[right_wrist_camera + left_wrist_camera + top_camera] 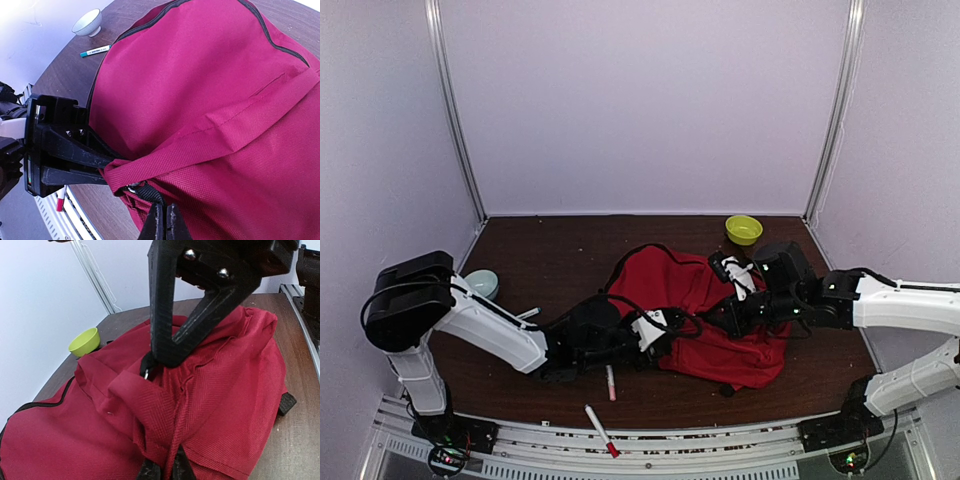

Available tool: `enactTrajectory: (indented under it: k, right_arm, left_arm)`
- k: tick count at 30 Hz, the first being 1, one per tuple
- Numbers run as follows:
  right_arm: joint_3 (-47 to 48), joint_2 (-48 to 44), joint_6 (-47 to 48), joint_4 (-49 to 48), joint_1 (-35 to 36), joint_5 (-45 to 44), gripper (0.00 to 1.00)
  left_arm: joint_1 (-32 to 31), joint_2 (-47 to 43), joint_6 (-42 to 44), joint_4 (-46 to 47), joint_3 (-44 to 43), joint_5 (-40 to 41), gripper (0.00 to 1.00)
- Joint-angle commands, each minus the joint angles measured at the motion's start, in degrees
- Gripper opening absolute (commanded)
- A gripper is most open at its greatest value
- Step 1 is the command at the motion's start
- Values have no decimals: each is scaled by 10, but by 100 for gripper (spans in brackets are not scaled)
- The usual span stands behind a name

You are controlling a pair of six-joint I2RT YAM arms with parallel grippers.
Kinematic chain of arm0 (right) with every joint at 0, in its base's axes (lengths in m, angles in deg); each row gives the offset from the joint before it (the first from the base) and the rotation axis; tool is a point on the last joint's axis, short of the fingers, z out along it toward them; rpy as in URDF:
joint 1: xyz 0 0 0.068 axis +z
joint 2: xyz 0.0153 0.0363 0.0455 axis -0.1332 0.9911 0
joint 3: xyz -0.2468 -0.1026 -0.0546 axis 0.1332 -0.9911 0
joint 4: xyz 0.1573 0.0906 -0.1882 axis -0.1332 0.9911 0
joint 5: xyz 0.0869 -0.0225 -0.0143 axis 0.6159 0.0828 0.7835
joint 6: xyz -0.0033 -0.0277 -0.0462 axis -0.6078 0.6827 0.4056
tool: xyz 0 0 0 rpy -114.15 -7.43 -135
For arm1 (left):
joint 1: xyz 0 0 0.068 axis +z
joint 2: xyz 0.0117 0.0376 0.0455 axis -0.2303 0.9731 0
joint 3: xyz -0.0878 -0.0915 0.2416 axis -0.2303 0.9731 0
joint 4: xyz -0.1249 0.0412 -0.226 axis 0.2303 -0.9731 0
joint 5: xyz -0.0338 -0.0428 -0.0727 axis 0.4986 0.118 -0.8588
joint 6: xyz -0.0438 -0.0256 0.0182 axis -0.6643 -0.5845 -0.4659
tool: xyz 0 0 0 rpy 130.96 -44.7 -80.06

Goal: Pack the student bag
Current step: Unzip the lower front pocket of the student bag.

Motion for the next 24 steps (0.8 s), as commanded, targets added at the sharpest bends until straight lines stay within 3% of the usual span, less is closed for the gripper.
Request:
enactTrajectory:
  k: [1, 9, 13, 24]
  right_arm:
    - [-4, -3, 21, 30, -30, -40, 0]
    - [-8, -19, 37, 31, -30, 36, 13]
    - [-6, -8, 36, 28, -30, 77, 26]
    - [-9, 0, 39, 5, -21, 130, 37]
  left_arm:
    - [-1, -26, 11, -16, 24, -31, 0]
    - [-1, -33, -1, -23, 19, -51, 0]
    - [-1, -35, -5, -27, 18, -51, 0]
    - [-2, -38, -6, -38, 17, -52, 0]
